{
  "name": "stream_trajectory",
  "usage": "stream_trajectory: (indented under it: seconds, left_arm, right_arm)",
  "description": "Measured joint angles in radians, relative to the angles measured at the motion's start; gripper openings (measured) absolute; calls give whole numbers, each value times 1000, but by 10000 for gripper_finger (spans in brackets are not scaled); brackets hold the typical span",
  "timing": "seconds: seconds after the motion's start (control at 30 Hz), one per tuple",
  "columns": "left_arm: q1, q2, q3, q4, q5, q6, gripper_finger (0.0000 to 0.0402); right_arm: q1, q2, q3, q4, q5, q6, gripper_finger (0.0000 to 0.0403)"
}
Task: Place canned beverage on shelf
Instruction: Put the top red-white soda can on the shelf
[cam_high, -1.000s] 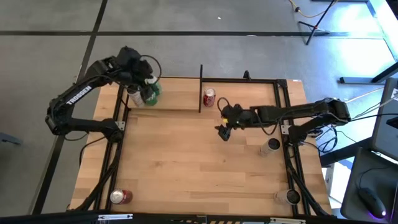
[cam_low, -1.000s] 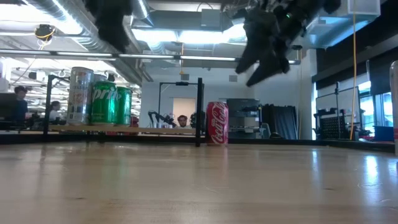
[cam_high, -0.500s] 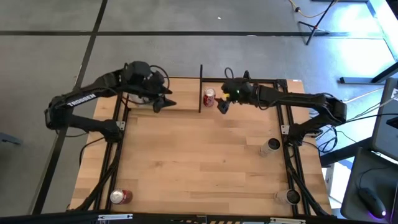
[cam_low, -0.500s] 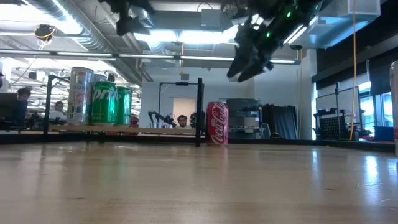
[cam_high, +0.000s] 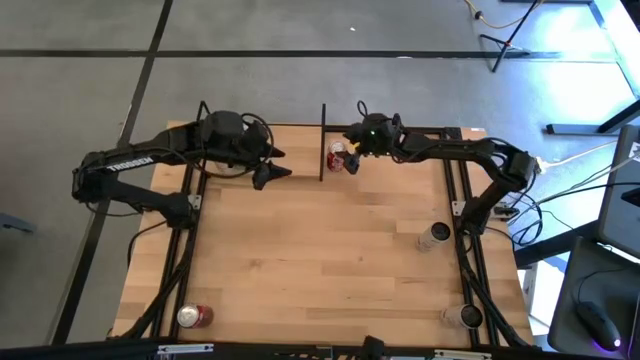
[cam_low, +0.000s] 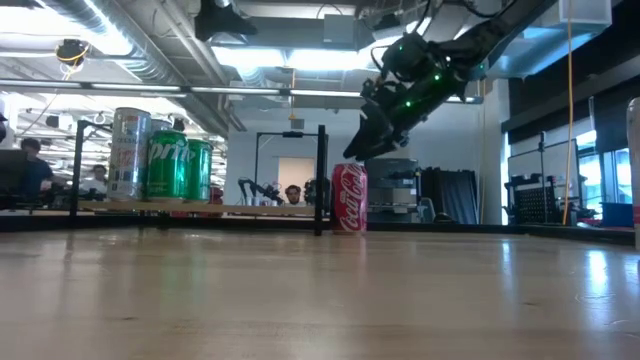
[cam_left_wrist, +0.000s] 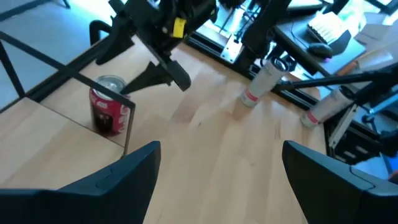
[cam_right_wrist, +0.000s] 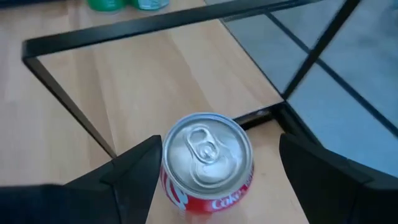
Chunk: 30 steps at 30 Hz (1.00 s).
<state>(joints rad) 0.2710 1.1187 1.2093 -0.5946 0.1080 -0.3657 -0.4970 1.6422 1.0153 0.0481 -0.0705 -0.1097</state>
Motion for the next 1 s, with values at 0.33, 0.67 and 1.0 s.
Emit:
stream_trajectory:
  seconds: [0.33,0.67,1.0]
  left_arm:
    - [0,0,0,63,12,-26,323]
    - [1,0,0,83,18,-27,323]
    - [-35,0,0,120,7,2,323]
  right_arm:
    - [-8,77,1,38,-73,-3,315]
    - [-6,98,1,92,-79,4,315]
    - [-6,94,4,75,-50,35,219]
